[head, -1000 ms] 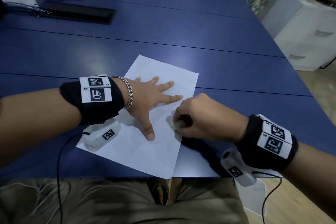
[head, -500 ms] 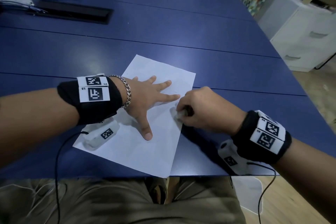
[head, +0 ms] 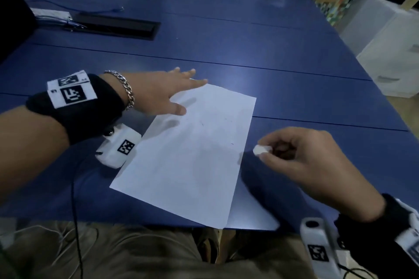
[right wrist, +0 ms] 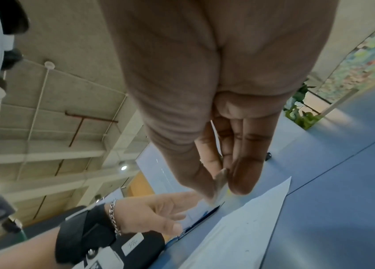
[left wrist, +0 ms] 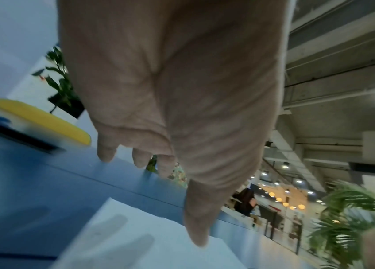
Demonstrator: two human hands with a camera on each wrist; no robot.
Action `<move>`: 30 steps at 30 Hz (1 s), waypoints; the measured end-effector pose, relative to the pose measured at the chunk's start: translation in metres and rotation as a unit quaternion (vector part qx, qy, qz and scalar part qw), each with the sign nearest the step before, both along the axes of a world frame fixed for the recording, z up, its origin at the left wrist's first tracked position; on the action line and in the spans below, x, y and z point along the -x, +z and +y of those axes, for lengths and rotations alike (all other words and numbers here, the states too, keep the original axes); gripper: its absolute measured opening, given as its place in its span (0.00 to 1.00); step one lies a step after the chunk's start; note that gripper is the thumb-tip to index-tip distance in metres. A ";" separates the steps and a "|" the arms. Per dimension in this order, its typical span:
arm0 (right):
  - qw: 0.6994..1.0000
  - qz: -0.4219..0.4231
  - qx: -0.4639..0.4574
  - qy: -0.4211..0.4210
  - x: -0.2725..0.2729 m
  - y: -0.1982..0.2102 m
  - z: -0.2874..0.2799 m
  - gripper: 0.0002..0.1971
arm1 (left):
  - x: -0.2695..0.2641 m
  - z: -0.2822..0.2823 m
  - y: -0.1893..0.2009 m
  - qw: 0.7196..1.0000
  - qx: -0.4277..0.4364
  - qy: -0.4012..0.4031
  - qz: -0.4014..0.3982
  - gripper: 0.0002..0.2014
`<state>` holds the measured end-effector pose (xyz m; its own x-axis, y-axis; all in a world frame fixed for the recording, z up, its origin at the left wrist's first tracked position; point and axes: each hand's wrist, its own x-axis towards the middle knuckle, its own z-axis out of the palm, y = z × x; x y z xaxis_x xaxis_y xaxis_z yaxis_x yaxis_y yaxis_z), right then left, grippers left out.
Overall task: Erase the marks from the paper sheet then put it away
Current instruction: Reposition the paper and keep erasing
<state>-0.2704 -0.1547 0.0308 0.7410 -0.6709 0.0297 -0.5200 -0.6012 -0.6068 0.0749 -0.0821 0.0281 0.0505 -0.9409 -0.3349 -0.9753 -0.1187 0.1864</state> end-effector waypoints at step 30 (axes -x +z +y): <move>0.938 0.315 0.100 0.099 -0.014 -0.007 -0.023 0.06 | 0.012 0.068 -0.025 0.998 0.003 -0.059 0.002 0.22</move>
<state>-0.2566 -0.1774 0.0241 0.7631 -0.5458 -0.3461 -0.6037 -0.7931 -0.0805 0.0628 -0.0145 0.0028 -0.0628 -0.9424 -0.3285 -0.9816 -0.0010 0.1908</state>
